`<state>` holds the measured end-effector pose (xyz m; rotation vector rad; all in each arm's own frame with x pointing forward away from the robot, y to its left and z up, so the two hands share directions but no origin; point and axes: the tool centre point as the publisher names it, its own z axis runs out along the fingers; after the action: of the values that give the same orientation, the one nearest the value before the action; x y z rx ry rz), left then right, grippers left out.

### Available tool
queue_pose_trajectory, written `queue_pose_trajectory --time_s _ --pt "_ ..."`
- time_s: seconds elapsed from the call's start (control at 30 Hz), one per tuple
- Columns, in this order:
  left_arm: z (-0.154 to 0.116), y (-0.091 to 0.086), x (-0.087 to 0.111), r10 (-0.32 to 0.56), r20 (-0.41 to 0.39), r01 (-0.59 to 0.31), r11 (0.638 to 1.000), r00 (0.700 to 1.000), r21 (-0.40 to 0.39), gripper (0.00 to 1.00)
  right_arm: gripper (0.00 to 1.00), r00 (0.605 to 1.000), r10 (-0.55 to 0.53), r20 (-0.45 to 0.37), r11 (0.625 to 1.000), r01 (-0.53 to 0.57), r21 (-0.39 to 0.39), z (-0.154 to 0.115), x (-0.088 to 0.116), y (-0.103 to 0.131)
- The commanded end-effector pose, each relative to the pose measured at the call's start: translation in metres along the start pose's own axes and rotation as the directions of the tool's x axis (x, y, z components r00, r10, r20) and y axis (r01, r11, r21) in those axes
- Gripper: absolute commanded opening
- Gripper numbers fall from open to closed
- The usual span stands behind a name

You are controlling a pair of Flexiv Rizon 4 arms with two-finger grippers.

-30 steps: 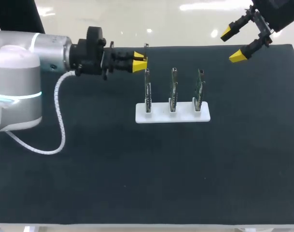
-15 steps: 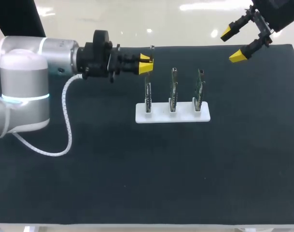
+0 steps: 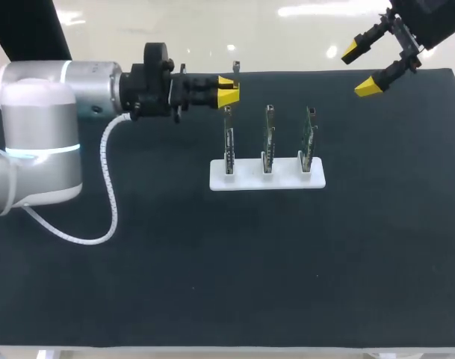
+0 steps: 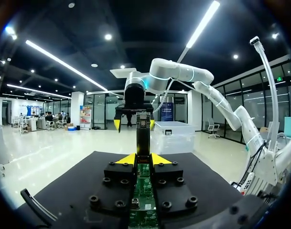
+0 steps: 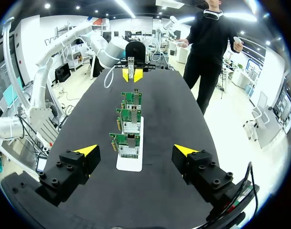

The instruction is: Pick up the optical module with the left hand, and insert it into the network port with the right hand.

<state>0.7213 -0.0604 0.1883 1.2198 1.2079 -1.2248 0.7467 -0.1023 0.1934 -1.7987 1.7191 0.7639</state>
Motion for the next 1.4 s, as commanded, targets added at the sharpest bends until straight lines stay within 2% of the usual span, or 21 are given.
queue_pose_trajectory --time_s 0.03,0.43,0.6,0.67,0.77,1.07,1.4 --pt "0.001 -0.003 -0.001 0.002 -0.002 -0.002 1.0 1.0 -0.012 0.0 1.0 1.0 0.0 0.0 1.0 0.0 -0.001 0.0 0.0 0.0" --pt "0.001 -0.003 -0.001 0.002 -0.002 -0.002 1.0 1.0 -0.012 0.0 1.0 1.0 -0.004 -0.003 1.0 0.005 0.001 -0.004 -0.001 0.002" --pt "0.001 -0.003 -0.001 0.002 -0.002 -0.002 1.0 1.0 -0.012 0.0 1.0 0.998 -0.067 -0.015 0.997 0.066 -0.04 -0.022 -0.021 0.008" --pt "0.001 -0.003 -0.001 0.002 -0.002 -0.002 1.0 1.0 -0.012 0.0 1.0 0.993 -0.114 -0.018 0.992 0.113 -0.058 -0.021 -0.031 0.006" --pt "0.001 -0.003 -0.001 0.002 -0.002 -0.002 1.0 1.0 -0.012 0.0 1.0 0.993 -0.115 -0.005 0.991 0.114 -0.063 -0.013 -0.044 0.005" --pt "0.001 -0.003 -0.001 0.002 -0.002 -0.002 1.0 1.0 -0.012 0.0 1.0 1.0 0.0 -0.001 1.0 0.0 0.004 0.025 -0.092 -0.005" --pt "0.001 -0.003 -0.001 0.002 -0.002 -0.002 1.0 1.0 -0.012 0.0 1.0 0.999 0.034 0.001 0.999 -0.034 0.038 0.054 -0.124 -0.008"
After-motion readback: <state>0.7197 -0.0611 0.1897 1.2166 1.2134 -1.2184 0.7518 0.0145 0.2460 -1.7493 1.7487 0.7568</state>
